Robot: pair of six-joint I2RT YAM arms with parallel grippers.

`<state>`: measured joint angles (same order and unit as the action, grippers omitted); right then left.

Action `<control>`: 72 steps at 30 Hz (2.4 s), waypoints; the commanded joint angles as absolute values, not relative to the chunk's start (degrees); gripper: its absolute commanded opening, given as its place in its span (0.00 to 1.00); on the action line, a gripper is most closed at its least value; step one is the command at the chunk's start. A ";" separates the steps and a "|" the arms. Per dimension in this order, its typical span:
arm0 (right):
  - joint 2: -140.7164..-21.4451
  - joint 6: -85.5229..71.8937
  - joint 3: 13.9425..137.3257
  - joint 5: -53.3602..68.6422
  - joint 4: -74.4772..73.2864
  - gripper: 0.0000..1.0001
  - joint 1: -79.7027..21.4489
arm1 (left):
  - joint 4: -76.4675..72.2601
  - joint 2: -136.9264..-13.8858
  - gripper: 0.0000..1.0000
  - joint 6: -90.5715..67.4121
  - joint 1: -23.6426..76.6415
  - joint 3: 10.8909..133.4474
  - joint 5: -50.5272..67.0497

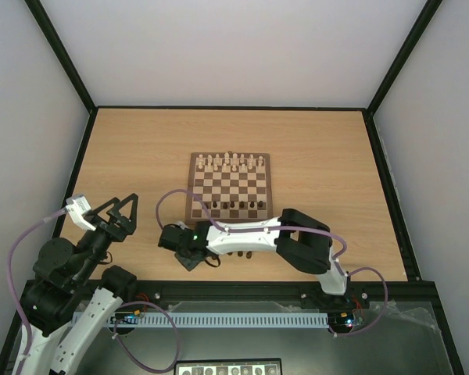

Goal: Set up the chess pieces on the board
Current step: Pick up the chess piece at the center of the board, then place the chess piece on the chessboard.

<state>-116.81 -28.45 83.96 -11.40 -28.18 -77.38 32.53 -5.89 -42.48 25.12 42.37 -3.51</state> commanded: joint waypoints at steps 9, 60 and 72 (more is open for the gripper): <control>-110.60 -24.61 91.28 -14.60 -34.13 0.13 -68.01 | 31.73 -5.02 0.99 -42.54 25.31 41.99 -3.43; -125.90 -20.84 101.17 -9.06 -34.27 0.14 -57.58 | 30.54 -5.50 1.00 -42.50 25.31 40.41 -3.34; -122.18 -21.05 101.19 -9.59 -34.36 0.34 -57.62 | 30.10 -6.23 0.99 -42.20 25.31 40.48 -3.08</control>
<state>-125.14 -21.17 101.71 -9.41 -32.69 -57.71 32.03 -5.85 -42.48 25.12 40.75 -3.49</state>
